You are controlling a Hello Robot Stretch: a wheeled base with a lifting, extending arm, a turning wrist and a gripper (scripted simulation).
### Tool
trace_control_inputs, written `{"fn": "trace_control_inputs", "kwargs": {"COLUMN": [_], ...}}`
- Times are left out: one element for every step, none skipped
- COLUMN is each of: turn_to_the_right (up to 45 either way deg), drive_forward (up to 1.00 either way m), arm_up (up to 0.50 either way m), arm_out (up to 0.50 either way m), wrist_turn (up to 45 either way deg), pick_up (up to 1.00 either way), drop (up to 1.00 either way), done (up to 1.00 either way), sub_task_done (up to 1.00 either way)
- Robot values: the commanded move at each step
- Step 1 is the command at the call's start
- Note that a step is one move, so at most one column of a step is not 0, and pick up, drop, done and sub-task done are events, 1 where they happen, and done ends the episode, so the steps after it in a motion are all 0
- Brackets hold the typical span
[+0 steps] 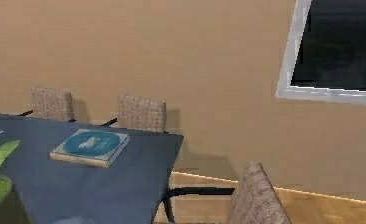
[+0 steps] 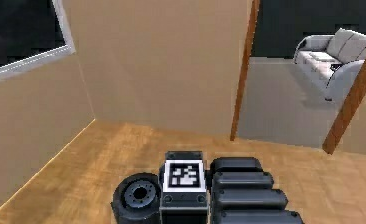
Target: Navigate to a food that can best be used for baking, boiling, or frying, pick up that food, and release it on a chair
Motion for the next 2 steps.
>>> {"fn": "trace_control_inputs", "kwargs": {"turn_to_the_right": [21.0, -12.0], "drive_forward": [0.00, 0.00], "arm_up": [0.00, 0.00], "arm_out": [0.00, 0.00], "wrist_turn": [0.0, 0.0], "pick_up": [0.00, 0.00], "drop": [0.00, 0.00], "done": [0.00, 0.00], "sub_task_done": [0.00, 0.00]}}
